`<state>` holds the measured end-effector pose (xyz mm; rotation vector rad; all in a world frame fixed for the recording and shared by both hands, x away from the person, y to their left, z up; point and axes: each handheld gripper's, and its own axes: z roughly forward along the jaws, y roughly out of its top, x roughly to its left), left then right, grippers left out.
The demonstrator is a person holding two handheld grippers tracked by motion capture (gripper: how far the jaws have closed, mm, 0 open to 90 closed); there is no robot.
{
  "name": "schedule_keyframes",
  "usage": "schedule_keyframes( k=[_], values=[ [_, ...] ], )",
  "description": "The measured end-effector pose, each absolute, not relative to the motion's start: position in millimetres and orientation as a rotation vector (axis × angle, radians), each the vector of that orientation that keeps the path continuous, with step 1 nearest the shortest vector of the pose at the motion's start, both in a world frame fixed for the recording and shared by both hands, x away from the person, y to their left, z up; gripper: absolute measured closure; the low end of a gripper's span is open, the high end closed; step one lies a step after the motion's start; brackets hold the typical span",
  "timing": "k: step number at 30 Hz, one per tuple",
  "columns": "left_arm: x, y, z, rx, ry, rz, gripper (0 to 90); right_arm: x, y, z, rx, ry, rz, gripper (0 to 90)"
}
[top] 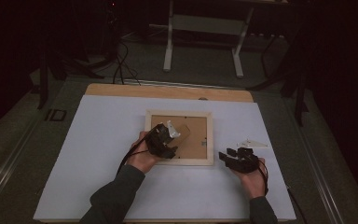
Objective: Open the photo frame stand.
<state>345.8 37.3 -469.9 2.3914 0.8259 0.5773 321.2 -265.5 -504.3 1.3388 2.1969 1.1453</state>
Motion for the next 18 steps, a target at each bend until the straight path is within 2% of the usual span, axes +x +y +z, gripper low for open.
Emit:
schedule_keyframes(
  k=[18],
  values=[
    [328.5,34.3,-469.9,2.362,0.787,0.697,38.5,320.8,-257.8,-487.0,1.294,2.179,1.162,58.2]
  ],
)
